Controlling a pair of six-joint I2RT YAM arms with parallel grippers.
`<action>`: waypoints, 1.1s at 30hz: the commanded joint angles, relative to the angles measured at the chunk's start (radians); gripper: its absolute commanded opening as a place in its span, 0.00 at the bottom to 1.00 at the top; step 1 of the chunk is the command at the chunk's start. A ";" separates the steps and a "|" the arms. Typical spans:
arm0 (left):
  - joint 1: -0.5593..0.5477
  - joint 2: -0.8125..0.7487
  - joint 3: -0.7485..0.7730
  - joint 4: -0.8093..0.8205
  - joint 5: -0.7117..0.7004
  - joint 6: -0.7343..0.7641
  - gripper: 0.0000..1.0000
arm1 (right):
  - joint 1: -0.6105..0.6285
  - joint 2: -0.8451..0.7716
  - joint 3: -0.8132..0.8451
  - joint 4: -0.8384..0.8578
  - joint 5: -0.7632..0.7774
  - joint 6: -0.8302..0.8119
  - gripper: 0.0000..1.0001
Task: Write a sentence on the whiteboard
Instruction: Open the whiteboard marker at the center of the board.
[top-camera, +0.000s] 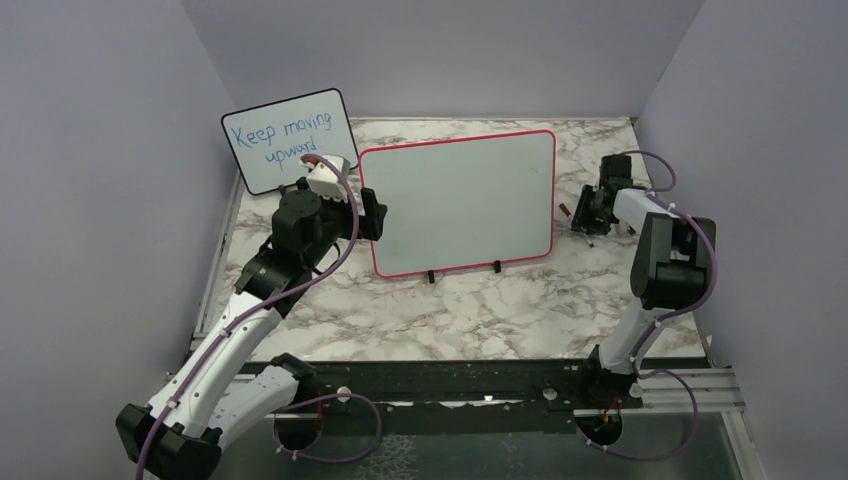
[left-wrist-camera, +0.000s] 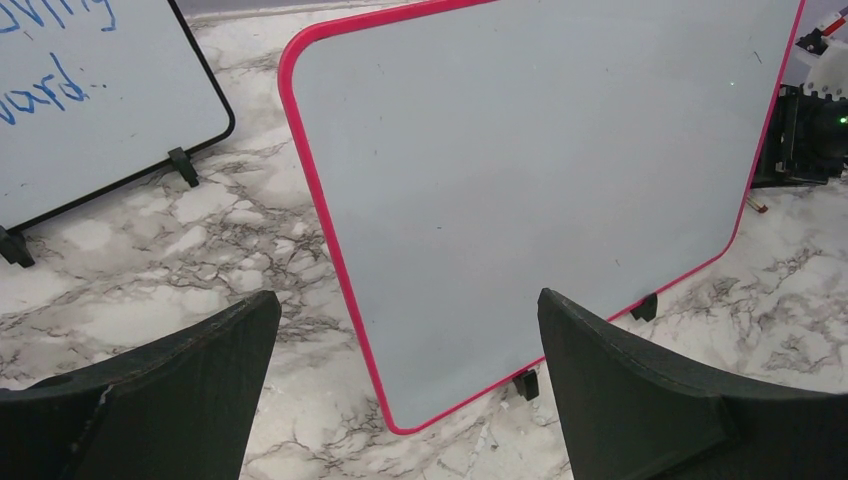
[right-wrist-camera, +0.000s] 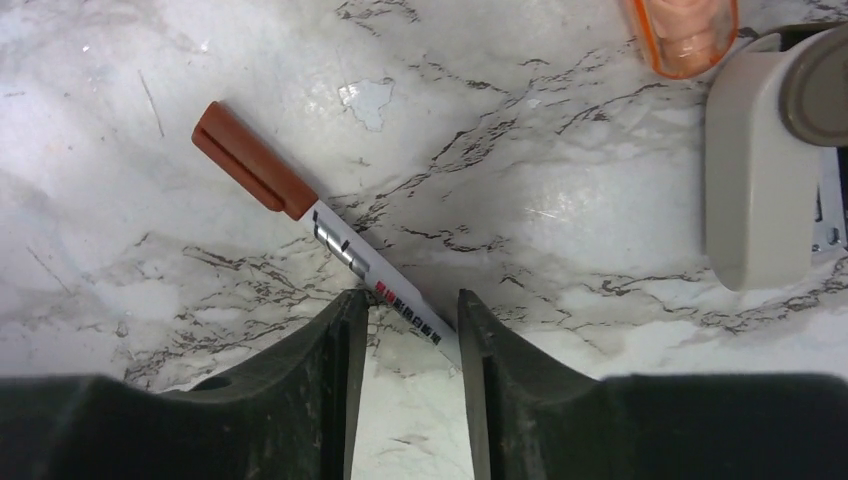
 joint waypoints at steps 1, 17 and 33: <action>0.005 -0.016 -0.012 0.038 0.032 0.009 0.99 | -0.006 -0.002 -0.057 -0.019 -0.106 0.038 0.40; 0.006 -0.002 -0.015 0.044 0.046 0.004 0.99 | -0.005 0.012 -0.035 -0.007 -0.114 0.066 0.06; 0.008 0.002 -0.012 0.056 0.124 -0.016 0.99 | -0.005 -0.280 -0.054 -0.090 -0.026 0.095 0.01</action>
